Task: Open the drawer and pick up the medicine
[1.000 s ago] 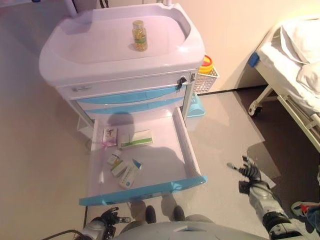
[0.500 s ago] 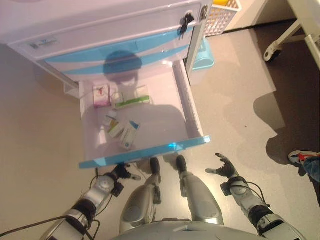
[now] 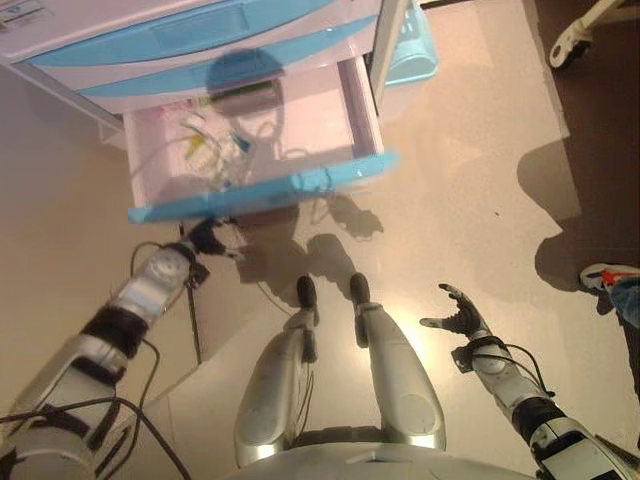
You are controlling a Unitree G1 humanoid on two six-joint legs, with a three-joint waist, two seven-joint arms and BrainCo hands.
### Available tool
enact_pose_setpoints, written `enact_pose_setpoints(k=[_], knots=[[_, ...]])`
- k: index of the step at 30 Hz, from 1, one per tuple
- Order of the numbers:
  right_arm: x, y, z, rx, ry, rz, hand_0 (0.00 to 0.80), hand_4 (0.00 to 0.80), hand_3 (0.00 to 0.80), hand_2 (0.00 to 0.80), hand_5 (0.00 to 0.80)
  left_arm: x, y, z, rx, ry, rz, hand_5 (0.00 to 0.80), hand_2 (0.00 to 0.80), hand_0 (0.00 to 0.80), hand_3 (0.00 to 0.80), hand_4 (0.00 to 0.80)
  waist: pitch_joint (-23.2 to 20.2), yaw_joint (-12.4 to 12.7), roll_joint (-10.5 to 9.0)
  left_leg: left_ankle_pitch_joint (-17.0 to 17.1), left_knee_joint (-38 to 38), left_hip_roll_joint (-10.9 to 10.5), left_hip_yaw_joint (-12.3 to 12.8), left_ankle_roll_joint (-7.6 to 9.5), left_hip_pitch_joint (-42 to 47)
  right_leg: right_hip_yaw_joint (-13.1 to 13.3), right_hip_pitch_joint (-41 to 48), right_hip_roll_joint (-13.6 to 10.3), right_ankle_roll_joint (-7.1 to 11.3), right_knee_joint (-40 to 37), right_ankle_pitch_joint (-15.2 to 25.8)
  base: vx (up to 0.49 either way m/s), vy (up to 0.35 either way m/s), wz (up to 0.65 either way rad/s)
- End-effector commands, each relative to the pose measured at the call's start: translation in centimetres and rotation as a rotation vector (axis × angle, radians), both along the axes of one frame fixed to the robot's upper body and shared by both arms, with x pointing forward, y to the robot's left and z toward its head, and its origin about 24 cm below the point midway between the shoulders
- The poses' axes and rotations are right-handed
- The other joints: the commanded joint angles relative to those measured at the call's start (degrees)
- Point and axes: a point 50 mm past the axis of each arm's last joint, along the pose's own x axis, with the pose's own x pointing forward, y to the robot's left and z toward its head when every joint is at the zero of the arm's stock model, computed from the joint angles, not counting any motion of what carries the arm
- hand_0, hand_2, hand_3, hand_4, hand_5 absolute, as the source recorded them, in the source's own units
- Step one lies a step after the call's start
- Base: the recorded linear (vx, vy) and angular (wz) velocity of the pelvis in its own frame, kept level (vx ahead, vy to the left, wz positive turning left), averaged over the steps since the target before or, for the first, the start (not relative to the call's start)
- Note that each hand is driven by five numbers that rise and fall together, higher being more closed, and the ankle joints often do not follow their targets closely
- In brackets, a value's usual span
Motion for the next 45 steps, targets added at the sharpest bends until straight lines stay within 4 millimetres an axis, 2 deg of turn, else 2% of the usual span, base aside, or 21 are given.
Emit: enact_pose_setpoints(k=[1,2,3,5,9,12,16,21,24,28,29,32,35,39,43,45], knots=[[-2.0,-0.1,-0.7,-0.037,0.026,0.033,0.0,0.0,0.0,0.0,0.0,1.9,4.9,7.7,-0.007,-0.268,0.234,0.0,0.0,0.0,0.0,0.0,-3.5,-4.0,-1.97,-11.0,14.5,-1.4,0.2,1.99,-5.0,0.4,-1.5,0.0,0.98,-2.1,3.4,0.056,0.057,-0.2],[-2.0,-0.1,-0.7,-0.039,0.025,0.039,0.0,0.0,0.0,0.0,0.0,2.0,5.5,8.7,0.003,-0.281,0.264,0.0,0.0,0.0,0.0,0.0,-3.5,-4.4,-2.15,-11.2,15.0,-1.4,0.3,2.01,-5.3,0.7,-1.9,0.2,0.95,-1.9,3.4,0.053,0.062,-0.22],[-1.8,-0.1,-0.5,-0.046,0.023,0.057,0.0,0.0,0.0,0.0,0.0,2.2,7.1,10.8,0.006,-0.321,0.342,0.0,0.0,0.0,0.0,0.0,-3.5,-5.5,-2.52,-11.6,16.1,-1.2,0.8,2.05,-6.0,1.3,-2.9,0.6,0.91,-1.1,3.3,0.042,0.07,-0.17],[-1.5,0.1,-0.3,-0.055,0.021,0.078,0.0,0.0,0.0,0.0,0.0,2.4,8.2,12.8,-0.028,-0.376,0.428,0.0,0.0,0.0,0.0,0.0,-3.7,-6.5,-2.98,-12.2,17.2,-1.1,1.2,2.09,-7.0,2.0,-4.0,1.0,0.9,-0.4,3.3,0.036,0.088,-0.2],[-1.1,0.7,-0.2,-0.058,0.013,0.112,0.0,0.0,0.0,0.0,0.0,2.6,9.0,15.7,-0.118,-0.509,0.559,0.0,0.0,0.0,0.0,0.0,-4.2,-8.2,-3.54,-13.3,17.8,-1.0,2.2,2.2,-7.4,3.3,-5.4,1.8,0.99,-0.2,3.2,0.037,0.066,-0.2],[-0.8,1.2,-0.1,-0.054,0.006,0.136,0.0,0.0,0.0,0.0,0.0,2.6,9.0,17.1,-0.107,-0.59,0.619,0.0,0.0,0.0,0.0,0.0,-4.5,-8.9,-3.78,-13.6,17.7,-1.0,2.8,2.28,-7.6,4.2,-6.0,2.4,1.08,-0.4,3.3,0.019,0.05,-0.19],[-0.6,1.6,-0.1,-0.047,0.006,0.16,0.0,0.0,0.0,0.0,0.0,2.6,8.9,17.8,-0.101,-0.642,0.658,0.0,0.0,0.0,0.0,0.0,-4.8,-9.2,-3.9,-13.7,16.6,-1.2,3.2,2.29,-6.8,5.1,-5.9,3.0,1.35,-1.2,3.7,0.016,0.039,-0.11],[-0.5,2.1,-0.2,-0.04,0.004,0.183,0.0,0.0,0.0,0.0,0.0,2.6,8.9,16.2,-0.167,-0.631,0.669,0.0,0.0,0.0,0.0,0.0,-5.2,-9.0,-3.86,-13.4,14.7,-1.4,3.6,2.31,-5.5,5.9,-5.3,3.5,1.78,-2.6,4.2,-0.005,0.01,-0.03],[-0.5,2.5,-0.3,-0.028,0.012,0.189,0.0,0.0,0.0,0.0,0.0,2.7,8.4,14.5,-0.234,-0.606,0.622,0.0,0.0,0.0,0.0,0.0,-5.5,-8.4,-3.72,-13.2,13.4,-1.5,3.3,2.32,-4.3,5.9,-4.2,3.3,1.91,-3.4,4.2,-0.033,-0.04,-0.04],[-1.0,3.4,-1.2,0.069,0.071,0.19,0.0,0.0,0.0,0.0,0.0,2.6,6.0,8.6,-0.424,-0.498,0.452,0.0,0.0,0.0,0.0,0.0,-6.6,-6.0,-2.83,-12.0,9.5,-2.0,1.4,1.92,-0.5,4.9,0.0,2.3,1.98,-5.7,3.9,-0.025,-0.086,0.05],[-1.1,3.5,-1.3,0.084,0.08,0.189,0.0,0.0,0.0,0.0,0.0,2.5,5.6,7.7,-0.457,-0.475,0.427,0.0,0.0,0.0,0.0,0.0,-6.7,-5.7,-2.71,-11.8,8.9,-2.1,1.0,1.84,0.1,4.7,0.7,2.2,1.99,-6.1,3.9,-0.009,-0.092,0.05],[-2.0,3.4,-2.3,0.14,0.139,0.176,0.0,0.0,0.0,0.0,0.0,0.9,3.4,2.2,-0.621,-0.379,0.352,0.0,0.0,0.0,0.0,0.0,-8.6,-3.5,-2.04,-10.3,5.1,-2.5,-1.0,1.2,3.8,3.5,5.1,1.3,2.21,-8.8,4.0,0.034,-0.09,0.13],[-3.5,3.0,-3.5,0.197,0.223,0.138,0.0,0.0,0.0,0.0,0.0,-1.8,1.6,-3.3,-0.739,-0.268,0.339,0.0,0.0,0.0,0.0,0.0,-11.8,-1.4,-1.69,-9.1,1.4,-2.9,-3.0,0.58,7.7,2.1,10.2,0.5,2.46,-12.5,4.3,0.09,-0.085,0.22],[-5.4,2.6,-5.1,0.25,0.321,0.089,0.0,0.0,0.0,0.0,0.0,-5.4,-0.8,-9.1,-0.826,-0.11,0.337,0.0,0.0,0.0,0.0,0.0,-15.5,0.7,-1.36,-7.8,-3.5,-2.9,-5.5,-0.06,12.5,0.9,16.3,0.4,2.49,-17.5,4.8,0.083,-0.065,0.3],[-7.1,2.0,-6.3,0.312,0.415,0.019,0.0,0.0,0.0,0.0,0.0,-9.4,-2.5,-13.8,-0.831,0.05,0.357,0.0,0.0,0.0,0.0,0.0,-19.2,2.6,-1.19,-6.6,-7.5,-2.5,-6.9,-0.69,16.2,-0.7,20.7,0.4,2.46,-21.4,5.6,0.059,-0.044,0.28],[-8.3,1.8,-7.0,0.337,0.468,-0.018,0.0,0.0,0.0,0.0,0.0,-12.1,-3.0,-16.4,-0.851,0.136,0.439,0.0,0.0,0.0,0.0,0.0,-21.2,3.6,-1.23,-6.0,-9.6,-2.3,-7.5,-0.95,17.9,-1.9,22.8,0.3,2.49,-23.1,5.7,0.02,-0.034,0.27]])
